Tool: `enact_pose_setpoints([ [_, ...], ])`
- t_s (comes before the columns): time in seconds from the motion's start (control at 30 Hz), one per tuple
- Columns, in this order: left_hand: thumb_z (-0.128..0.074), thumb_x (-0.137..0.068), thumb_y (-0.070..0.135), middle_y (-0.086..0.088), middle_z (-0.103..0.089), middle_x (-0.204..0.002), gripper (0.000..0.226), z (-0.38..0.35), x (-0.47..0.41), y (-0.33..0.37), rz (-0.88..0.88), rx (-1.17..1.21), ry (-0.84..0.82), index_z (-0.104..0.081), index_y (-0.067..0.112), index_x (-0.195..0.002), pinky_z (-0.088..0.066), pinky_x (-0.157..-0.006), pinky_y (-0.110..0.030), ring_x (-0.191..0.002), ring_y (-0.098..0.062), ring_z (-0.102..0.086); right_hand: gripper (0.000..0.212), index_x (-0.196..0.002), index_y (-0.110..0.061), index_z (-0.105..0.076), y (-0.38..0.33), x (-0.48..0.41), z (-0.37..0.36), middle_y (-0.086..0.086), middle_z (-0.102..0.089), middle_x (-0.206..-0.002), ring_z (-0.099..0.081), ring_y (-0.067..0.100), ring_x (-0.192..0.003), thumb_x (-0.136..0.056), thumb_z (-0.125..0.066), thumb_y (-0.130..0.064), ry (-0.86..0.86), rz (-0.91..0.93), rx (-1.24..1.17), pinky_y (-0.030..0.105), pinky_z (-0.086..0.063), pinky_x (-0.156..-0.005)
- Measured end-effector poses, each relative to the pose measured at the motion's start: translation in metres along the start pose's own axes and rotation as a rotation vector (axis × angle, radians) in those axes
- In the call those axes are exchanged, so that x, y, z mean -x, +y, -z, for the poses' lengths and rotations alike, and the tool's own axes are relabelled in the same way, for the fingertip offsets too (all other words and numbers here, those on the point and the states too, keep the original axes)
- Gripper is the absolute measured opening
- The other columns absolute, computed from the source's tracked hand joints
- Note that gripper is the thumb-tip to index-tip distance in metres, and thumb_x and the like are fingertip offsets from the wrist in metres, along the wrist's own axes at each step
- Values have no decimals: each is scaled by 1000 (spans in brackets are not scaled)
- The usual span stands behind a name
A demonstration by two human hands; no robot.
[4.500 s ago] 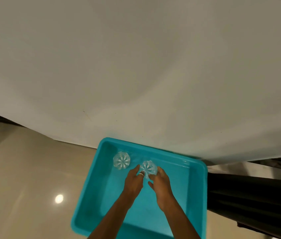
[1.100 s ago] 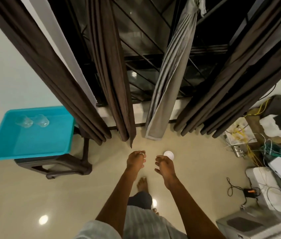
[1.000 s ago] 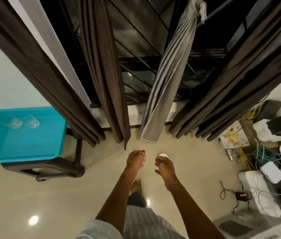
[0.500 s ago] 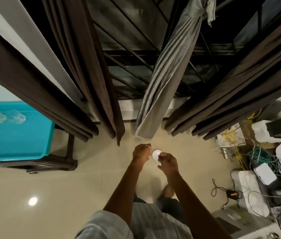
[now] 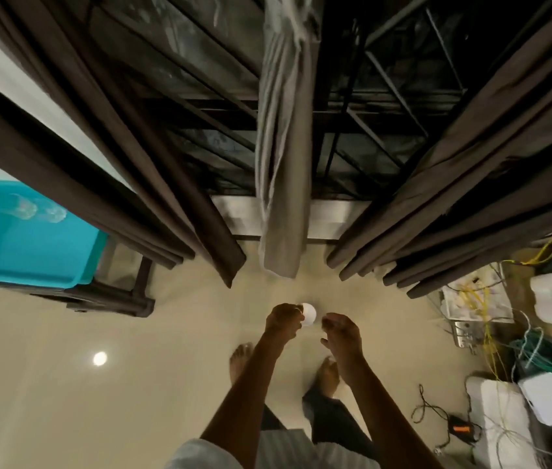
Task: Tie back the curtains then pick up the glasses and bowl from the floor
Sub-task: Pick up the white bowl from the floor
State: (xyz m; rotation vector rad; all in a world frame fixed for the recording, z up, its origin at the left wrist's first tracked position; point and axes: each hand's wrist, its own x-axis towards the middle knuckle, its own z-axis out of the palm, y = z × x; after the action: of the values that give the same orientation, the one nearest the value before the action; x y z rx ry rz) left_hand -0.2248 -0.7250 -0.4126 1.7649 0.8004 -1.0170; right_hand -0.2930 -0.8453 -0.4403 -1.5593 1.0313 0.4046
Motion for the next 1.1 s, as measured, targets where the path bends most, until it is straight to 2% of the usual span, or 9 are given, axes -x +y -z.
enact_pose_setpoints([
  [0.07, -61, -97, 21, -13, -73, -112, 27, -22, -5, 2, 23, 13, -1, -67, 5, -117, -58, -91, -40, -102, -27, -71, 18, -117, -5, -67, 5, -14, 21, 16, -70, -118, -67, 33, -106, -101, -59, -13, -29, 17, 67, 48, -58, -94],
  [0.13, -59, -97, 19, -15, -74, -110, 26, -37, -12, 5, 28, 19, -2, -68, 4, -116, -57, -90, -41, -101, -28, -71, 19, -117, -8, -68, 10, -27, 36, 12, -71, -116, -68, 31, -105, -101, -60, -15, -47, 9, 111, 51, -56, -97],
  [0.3, -57, -98, 16, -16, -74, -111, 24, -62, -43, 1, 33, 28, 12, -68, 4, -116, -55, -91, -41, -104, -29, -71, 27, -127, -13, -65, 28, -61, 45, 6, -68, -126, -65, 25, -115, -103, -58, -22, -161, -21, 258, 45, -54, -103],
  [0.5, -50, -100, 17, -12, -73, -116, 30, -81, -112, -24, -16, -161, -25, -67, 6, -121, -51, -101, -42, -109, -27, -68, 34, -132, -16, -61, 51, -120, 25, 4, -69, -126, -67, 26, -112, -101, -58, -30, -211, -85, 307, 43, -56, -99],
  [0.73, -51, -100, 29, -9, -70, -123, 32, -103, -246, -65, -53, -338, -36, -67, 12, -122, -51, -101, -40, -113, -28, -66, 37, -134, -15, -60, 114, -233, -5, 5, -67, -131, -68, 27, -113, -100, -59, -31, -231, -96, 425, 45, -53, -101],
  [0.8, -51, -100, 34, -7, -67, -130, 36, -111, -286, -84, -82, -396, -31, -64, 16, -128, -48, -103, -35, -119, -28, -62, 39, -135, -13, -59, 140, -272, -15, 6, -66, -134, -66, 27, -117, -101, -58, -31, -236, -100, 463, 40, -52, -104],
  [0.87, -52, -99, 40, -4, -64, -136, 43, -119, -324, -104, -94, -408, -9, -58, 20, -136, -45, -103, -31, -126, -28, -57, 40, -136, -13, -59, 167, -310, -25, 5, -65, -137, -62, 25, -123, -102, -56, -32, -235, -89, 529, 30, -47, -102],
  [1.0, -52, -99, 41, -4, -62, -138, 46, -135, -399, -142, -86, -440, -15, -53, 20, -140, -41, -95, -28, -126, -27, -56, 41, -138, -14, -57, 215, -374, -50, 5, -63, -138, -61, 25, -123, -102, -54, -32, -242, -111, 569, 31, -49, -98],
  [1.1, -52, -99, 42, -5, -60, -140, 50, -147, -451, -168, -61, -470, -31, -48, 17, -143, -40, -97, -29, -129, -27, -53, 40, -138, -14, -55, 245, -416, -71, 6, -63, -138, -58, 25, -125, -101, -54, -30, -239, -110, 577, 25, -42, -91],
])
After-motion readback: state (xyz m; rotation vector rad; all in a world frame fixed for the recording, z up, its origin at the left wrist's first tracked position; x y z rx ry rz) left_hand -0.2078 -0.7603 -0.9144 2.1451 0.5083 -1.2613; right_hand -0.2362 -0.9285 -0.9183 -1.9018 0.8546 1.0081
